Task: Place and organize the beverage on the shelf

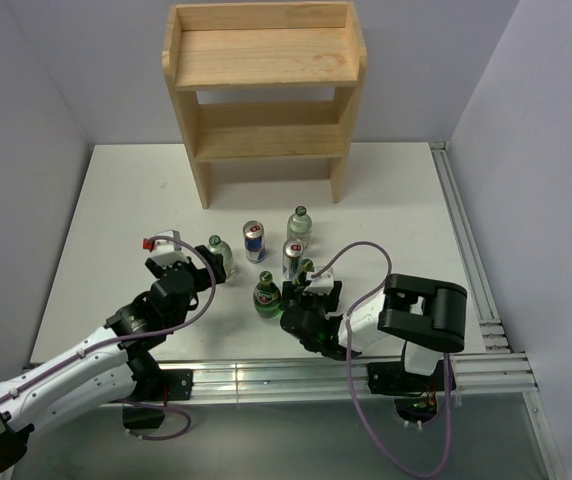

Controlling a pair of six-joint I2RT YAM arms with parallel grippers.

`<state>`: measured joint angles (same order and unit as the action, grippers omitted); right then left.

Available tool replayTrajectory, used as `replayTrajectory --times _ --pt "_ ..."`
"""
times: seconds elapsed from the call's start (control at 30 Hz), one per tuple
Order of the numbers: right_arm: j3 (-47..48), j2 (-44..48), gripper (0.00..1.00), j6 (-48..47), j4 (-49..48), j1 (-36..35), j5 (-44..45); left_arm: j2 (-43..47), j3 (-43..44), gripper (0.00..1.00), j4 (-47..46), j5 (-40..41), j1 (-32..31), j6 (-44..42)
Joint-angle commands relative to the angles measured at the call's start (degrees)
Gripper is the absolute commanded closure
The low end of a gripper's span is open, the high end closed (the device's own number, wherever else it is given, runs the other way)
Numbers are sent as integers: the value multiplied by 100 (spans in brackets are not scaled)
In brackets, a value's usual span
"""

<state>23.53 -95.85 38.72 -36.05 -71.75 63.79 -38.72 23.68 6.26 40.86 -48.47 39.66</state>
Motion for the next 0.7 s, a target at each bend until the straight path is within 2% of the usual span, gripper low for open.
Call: replayTrajectory --times 0.0,0.1,0.23,0.3,0.33,0.47,0.5,0.57,0.6,0.67 --pt "134 -179 2 -224 -657 82 354 -48 22 3 -248 62 -31 -90" --pt "152 -320 11 -277 -815 125 362 -30 5 3 -231 80 -31 -99" --pt "231 -408 36 -216 -711 134 511 -13 -30 3 -274 80 -31 -90" --pt "231 -390 43 -181 -649 135 556 -39 -13 3 -275 71 -31 -99" --pt "222 -347 49 -163 -631 143 556 -48 -13 3 -257 80 -40 -81" --pt "240 -101 63 -5 -263 126 556 -127 5 3 -266 89 -40 -81" --pt "257 -31 65 108 -10 117 573 -136 5 3 -257 97 -31 -72" --pt "319 242 97 310 447 65 634 -127 5 3 -231 115 -31 -72" --pt "484 347 100 860 1311 38 826 -127 5 3 -222 124 -31 -64" --pt "678 655 100 1390 2195 -58 1047 -92 5 3 -213 141 -31 -72"
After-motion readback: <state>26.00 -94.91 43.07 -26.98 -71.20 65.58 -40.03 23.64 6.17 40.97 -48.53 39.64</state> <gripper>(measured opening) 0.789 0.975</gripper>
